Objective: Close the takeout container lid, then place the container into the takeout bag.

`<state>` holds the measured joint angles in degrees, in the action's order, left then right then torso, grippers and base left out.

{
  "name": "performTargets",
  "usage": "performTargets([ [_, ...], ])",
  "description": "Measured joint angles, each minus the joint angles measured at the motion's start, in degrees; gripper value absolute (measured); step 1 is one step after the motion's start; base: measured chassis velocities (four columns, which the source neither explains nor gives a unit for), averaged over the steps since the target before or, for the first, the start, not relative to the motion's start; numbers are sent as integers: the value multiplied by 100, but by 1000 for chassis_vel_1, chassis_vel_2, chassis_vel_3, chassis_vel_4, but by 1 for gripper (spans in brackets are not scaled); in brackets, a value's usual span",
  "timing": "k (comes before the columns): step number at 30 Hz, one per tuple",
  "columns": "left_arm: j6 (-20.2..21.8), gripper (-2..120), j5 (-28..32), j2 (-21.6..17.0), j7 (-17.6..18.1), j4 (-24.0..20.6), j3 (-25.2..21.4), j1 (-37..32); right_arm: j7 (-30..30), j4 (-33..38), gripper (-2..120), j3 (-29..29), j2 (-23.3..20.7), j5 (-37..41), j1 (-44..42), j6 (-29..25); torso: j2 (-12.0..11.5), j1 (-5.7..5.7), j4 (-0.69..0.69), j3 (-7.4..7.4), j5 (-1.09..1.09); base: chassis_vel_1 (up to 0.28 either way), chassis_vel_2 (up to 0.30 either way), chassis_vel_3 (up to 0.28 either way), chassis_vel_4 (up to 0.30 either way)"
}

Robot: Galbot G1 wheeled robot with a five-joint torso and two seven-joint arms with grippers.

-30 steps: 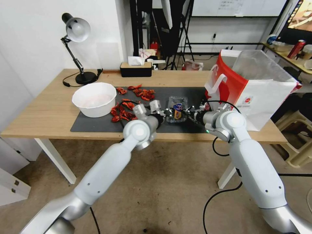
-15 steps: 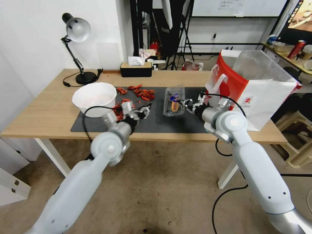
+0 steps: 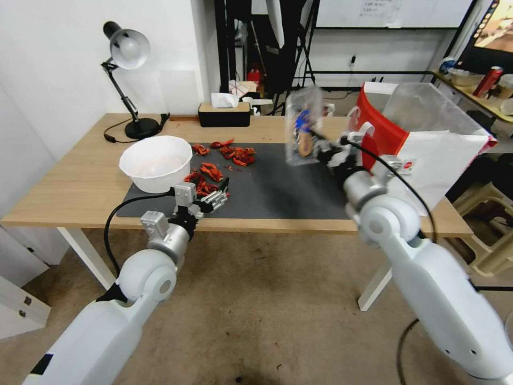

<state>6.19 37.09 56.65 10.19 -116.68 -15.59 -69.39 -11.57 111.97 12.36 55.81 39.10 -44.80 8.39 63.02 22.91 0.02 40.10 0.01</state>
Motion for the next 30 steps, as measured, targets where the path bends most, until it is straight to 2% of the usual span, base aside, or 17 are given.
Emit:
performTargets([
  [6,-156,100,-155,100,-110,-95,-337,-516,-170,31,0,73,-145,-300,154,-332,0,0,0,0,-1,0,0,0,0],
  [9,-327,100,-319,185,-267,-156,-556,-859,-480,-24,0,149,-241,-416,325,-522,0,0,-2,1,0,0,0,0,0],
  [15,-508,100,-460,288,-311,-156,-661,-1099,-1050,-183,0,257,-337,-607,567,-563,0,0,-2,1,1,0,0,0,0],
  [19,-595,100,-556,345,-345,-134,-711,-1201,-1504,-277,0,346,-436,-689,726,-330,0,0,-2,1,-1,0,0,0,0],
  [22,-646,100,-611,370,-376,-131,-774,-1265,-1979,-325,0,435,-567,-597,824,57,0,0,-3,1,-1,0,0,0,0],
  [26,-692,100,-682,384,-413,-135,-849,-1322,-2329,-321,0,515,-661,-403,796,368,0,0,-2,1,-1,0,0,0,0],
  [30,-730,100,-717,404,-438,-152,-907,-1375,-2423,-273,0,587,-678,-294,673,540,0,0,-3,1,0,0,0,0,0],
])
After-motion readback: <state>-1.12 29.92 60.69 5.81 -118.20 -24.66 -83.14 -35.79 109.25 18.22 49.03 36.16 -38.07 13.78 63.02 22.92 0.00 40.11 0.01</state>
